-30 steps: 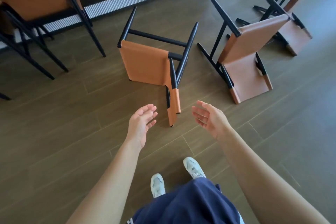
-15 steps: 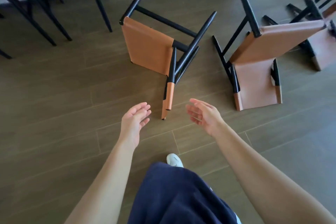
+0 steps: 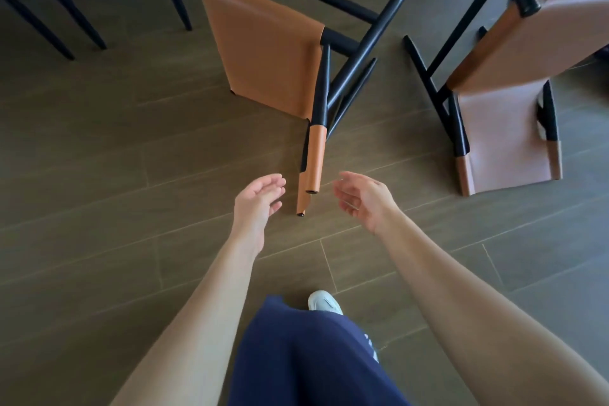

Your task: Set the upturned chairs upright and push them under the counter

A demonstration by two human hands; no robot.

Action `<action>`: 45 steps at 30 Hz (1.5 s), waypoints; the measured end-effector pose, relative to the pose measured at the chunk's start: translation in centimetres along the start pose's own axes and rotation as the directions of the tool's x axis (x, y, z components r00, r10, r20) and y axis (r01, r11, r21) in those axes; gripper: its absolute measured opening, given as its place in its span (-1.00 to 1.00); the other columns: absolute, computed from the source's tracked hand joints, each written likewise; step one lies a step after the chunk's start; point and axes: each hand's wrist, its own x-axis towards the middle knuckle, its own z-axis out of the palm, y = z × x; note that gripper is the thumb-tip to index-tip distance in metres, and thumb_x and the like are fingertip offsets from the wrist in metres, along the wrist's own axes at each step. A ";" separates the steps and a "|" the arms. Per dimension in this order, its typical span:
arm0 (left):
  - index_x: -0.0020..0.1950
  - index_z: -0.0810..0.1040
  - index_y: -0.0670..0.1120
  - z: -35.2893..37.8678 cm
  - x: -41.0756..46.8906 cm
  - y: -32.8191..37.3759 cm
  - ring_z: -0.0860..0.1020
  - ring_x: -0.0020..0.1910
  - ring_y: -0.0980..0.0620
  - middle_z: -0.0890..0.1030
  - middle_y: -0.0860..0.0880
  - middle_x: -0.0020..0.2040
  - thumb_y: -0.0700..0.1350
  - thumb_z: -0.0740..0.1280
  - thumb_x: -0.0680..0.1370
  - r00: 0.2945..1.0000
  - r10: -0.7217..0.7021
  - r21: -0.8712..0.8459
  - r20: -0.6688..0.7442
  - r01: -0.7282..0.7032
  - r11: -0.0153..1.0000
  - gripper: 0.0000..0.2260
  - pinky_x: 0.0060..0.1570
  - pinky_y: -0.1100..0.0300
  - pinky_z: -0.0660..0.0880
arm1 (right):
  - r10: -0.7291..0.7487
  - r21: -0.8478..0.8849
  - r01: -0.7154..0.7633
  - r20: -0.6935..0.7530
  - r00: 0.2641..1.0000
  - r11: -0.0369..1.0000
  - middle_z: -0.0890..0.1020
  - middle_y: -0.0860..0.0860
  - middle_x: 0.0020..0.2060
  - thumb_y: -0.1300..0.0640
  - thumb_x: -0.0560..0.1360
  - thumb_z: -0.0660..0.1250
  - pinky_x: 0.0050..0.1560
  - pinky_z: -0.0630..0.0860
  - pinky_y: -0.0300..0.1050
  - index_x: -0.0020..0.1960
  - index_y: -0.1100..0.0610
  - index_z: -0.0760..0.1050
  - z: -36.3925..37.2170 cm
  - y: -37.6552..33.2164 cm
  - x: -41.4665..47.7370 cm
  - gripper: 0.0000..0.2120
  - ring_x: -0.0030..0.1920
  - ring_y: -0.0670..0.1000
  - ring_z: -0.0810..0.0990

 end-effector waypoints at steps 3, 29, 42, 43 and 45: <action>0.05 0.63 -0.01 0.2 3.8 -4.0 0.61 0.13 0.07 0.68 0.02 0.07 -0.30 0.29 0.56 0.999 0.020 0.064 0.034 -0.022 0.998 -0.77 0.21 0.07 0.52 | 0.026 -0.039 -0.028 -0.050 0.998 0.999 0.70 0.14 -0.05 0.34 0.55 0.19 -0.10 0.53 -0.11 0.12 0.18 0.61 -0.2 3.3 4.6 -0.73 -0.06 0.08 0.65; 0.18 0.58 0.03 1.7 25.4 -24.9 0.55 0.20 0.03 0.63 0.00 0.17 -0.40 0.17 0.52 0.968 0.112 0.454 0.224 -0.206 0.867 -0.58 0.25 0.09 0.45 | -0.242 -0.140 0.283 0.255 0.936 0.949 0.69 0.06 0.08 0.49 0.43 0.22 -0.04 0.52 -0.19 0.29 0.17 0.52 1.9 19.5 28.8 -0.51 0.02 -0.01 0.63; 0.01 0.58 -0.05 3.2 24.1 -26.3 0.54 -0.08 -0.01 0.63 -0.03 -0.07 -0.15 0.25 0.57 0.950 0.209 0.676 0.231 -0.311 0.668 -0.88 -0.11 0.14 0.46 | -0.568 -0.675 0.578 0.277 0.775 0.459 0.55 0.01 -0.14 0.19 0.64 0.10 -0.35 0.38 -0.29 0.16 0.20 0.49 4.3 19.0 27.0 -0.77 -0.22 -0.07 0.51; -0.03 0.57 -0.03 3.2 24.2 -26.3 0.52 -0.13 0.01 0.61 -0.01 -0.12 -0.16 0.26 0.56 0.951 0.209 0.675 0.228 -0.309 0.670 -0.89 -0.19 0.19 0.44 | -0.566 -0.679 0.578 0.283 0.775 0.452 0.56 0.03 -0.13 0.20 0.64 0.10 -0.35 0.38 -0.31 0.18 0.21 0.48 4.4 18.8 26.9 -0.77 -0.23 -0.08 0.51; -0.07 0.58 0.00 3.3 24.4 -26.3 0.52 -0.20 0.08 0.61 0.03 -0.19 -0.19 0.29 0.53 0.950 0.236 0.653 0.205 -0.313 0.690 -0.88 -0.34 0.33 0.39 | -0.571 -0.683 0.583 0.288 0.769 0.440 0.58 0.07 -0.09 0.21 0.63 0.10 -0.35 0.38 -0.33 0.17 0.24 0.48 4.5 18.2 26.8 -0.77 -0.19 -0.04 0.53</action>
